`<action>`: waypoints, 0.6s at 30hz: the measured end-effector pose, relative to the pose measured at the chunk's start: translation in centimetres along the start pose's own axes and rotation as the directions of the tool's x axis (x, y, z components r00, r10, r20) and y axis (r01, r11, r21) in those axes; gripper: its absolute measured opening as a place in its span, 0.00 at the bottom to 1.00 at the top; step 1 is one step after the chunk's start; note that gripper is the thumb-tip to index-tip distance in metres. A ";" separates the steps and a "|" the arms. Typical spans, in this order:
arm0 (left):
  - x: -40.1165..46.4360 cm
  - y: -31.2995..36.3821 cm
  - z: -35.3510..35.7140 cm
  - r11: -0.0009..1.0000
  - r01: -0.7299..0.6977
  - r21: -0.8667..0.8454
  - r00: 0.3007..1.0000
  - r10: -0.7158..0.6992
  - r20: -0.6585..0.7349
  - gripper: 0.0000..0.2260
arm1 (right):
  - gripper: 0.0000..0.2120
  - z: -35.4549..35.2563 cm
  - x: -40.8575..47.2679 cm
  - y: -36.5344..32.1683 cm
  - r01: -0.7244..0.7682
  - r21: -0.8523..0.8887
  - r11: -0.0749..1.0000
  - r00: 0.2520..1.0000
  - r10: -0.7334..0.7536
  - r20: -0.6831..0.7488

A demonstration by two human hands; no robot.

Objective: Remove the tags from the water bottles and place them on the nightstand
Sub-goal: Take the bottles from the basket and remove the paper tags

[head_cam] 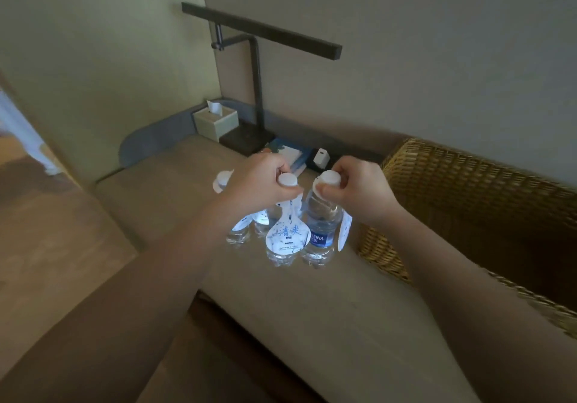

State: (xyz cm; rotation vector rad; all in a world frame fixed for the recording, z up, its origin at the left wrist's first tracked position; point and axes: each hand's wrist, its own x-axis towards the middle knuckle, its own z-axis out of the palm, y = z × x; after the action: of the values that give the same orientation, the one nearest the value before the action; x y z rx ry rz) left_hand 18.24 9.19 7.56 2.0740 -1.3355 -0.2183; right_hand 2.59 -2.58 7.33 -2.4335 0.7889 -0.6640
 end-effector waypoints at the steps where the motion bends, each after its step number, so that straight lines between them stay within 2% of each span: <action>1: -0.1 -0.4 0.6 1.000 0.004 0.010 1.000 -0.004 0.013 0.12 | 0.11 0.8 -0.4 0.5 -0.031 -0.024 0.999 0.999 0.031 0.007; 7: -0.4 -2.0 3.7 0.998 0.002 0.056 0.997 -0.006 0.077 0.11 | 0.12 3.4 -2.2 3.5 -0.156 -0.123 0.980 0.988 0.156 -0.016; 10: -0.4 -2.5 4.7 0.999 0.014 0.047 0.994 -0.019 0.109 0.11 | 0.14 4.1 -2.9 4.4 -0.196 -0.172 0.965 0.979 0.201 0.016; 18: -0.6 -2.4 6.2 0.998 -0.048 0.052 0.995 0.043 0.089 0.10 | 0.16 4.4 -3.7 4.7 -0.268 -0.181 0.946 0.960 0.277 0.025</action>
State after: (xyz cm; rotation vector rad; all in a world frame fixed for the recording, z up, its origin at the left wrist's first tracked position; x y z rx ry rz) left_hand 16.93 7.65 1.21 2.0969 -1.4549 -0.2594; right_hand 0.66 -2.27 0.14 -2.4185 1.1815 -0.4400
